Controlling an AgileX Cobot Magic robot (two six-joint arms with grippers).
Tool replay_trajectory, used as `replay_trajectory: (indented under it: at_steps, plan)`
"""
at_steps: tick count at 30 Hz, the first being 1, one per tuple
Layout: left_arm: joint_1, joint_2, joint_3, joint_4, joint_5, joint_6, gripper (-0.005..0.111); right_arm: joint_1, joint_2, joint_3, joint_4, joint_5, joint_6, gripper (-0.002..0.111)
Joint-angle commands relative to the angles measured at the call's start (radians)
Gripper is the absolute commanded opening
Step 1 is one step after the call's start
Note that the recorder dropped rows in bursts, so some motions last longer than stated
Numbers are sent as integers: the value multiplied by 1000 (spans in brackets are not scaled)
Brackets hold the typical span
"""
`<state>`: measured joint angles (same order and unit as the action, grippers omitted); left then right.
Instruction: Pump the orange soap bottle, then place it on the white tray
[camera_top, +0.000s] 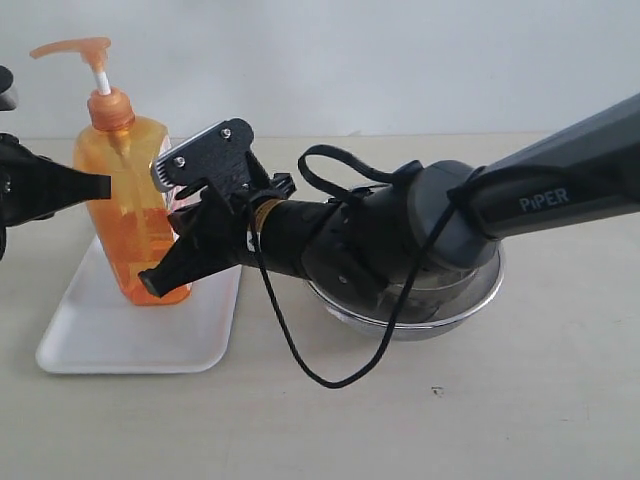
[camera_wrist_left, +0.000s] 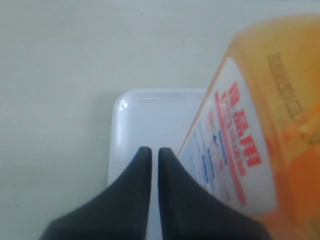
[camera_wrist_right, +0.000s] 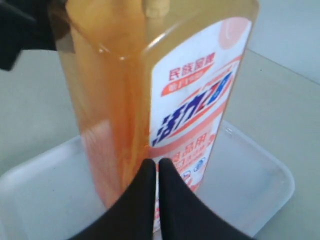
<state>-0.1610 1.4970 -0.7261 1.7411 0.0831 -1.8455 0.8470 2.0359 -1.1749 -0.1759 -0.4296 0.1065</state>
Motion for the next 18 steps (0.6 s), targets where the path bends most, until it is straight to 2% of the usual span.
replay_trajectory:
  at_steps: [1, 6, 11, 13, 18]
  plan:
    - [0, -81, 35, 3, 18, 7, 5, -21, -61, 38, 130, 16, -112, 0]
    - [0, -212, 99, 3, -50, -7, 5, -103, -201, 190, 144, -48, -107, 0]
    - [0, -348, 164, 3, -100, -58, 5, -131, -332, 328, 193, -110, -128, 0]
    - [0, -420, 194, 3, -154, -79, 5, -131, -392, 384, 258, -158, -182, 0]
    - [0, -638, 275, -6, -388, -88, 5, -131, -580, 516, 413, -178, -284, 0]
